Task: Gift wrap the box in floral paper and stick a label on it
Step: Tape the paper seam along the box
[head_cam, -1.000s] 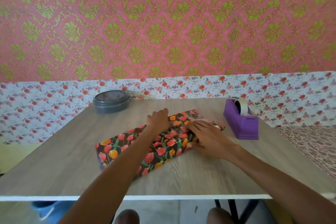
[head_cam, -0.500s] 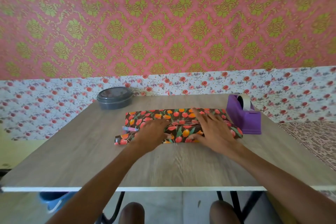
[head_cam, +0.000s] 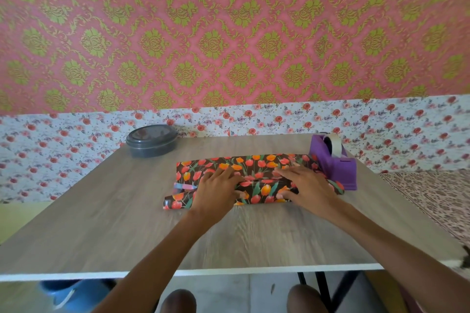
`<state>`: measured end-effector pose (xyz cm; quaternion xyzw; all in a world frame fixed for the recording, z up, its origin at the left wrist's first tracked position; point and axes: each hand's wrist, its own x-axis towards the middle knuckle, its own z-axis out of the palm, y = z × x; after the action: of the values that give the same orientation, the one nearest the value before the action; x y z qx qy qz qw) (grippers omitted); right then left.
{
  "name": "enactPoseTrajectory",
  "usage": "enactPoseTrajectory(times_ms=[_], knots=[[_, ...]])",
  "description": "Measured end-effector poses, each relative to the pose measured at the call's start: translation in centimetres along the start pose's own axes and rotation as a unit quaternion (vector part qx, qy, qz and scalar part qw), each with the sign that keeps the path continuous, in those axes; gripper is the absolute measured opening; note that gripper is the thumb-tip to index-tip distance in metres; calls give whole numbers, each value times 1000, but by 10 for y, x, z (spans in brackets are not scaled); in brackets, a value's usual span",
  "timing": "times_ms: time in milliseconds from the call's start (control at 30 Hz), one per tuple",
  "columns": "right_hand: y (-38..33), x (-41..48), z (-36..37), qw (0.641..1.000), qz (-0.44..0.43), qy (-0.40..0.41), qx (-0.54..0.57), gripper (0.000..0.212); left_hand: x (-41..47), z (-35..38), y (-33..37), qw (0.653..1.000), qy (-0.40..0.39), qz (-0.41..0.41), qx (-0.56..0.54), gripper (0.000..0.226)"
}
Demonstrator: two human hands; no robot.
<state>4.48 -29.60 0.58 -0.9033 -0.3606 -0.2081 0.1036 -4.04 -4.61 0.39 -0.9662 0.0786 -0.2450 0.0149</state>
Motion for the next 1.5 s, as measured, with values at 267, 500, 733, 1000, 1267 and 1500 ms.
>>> enactPoseTrajectory(times_ms=[267,500,733,1000,1267,1500], knots=[[2,-2,-3,997,6,27,66,50,4,-5,1,998,16,-51,-25,35],[-9,3,11,996,-18,85,27,50,-7,-8,-7,994,47,-96,-27,35],[-13,8,14,996,-21,84,24,38,-1,-13,1,996,7,-48,-76,54],[-8,7,20,994,-18,108,-3,50,4,3,19,992,12,7,-128,37],[-9,8,19,992,-19,123,-12,41,11,7,29,991,40,-40,-123,33],[-5,8,23,990,-22,134,-33,40,17,-2,39,992,49,-34,-113,61]])
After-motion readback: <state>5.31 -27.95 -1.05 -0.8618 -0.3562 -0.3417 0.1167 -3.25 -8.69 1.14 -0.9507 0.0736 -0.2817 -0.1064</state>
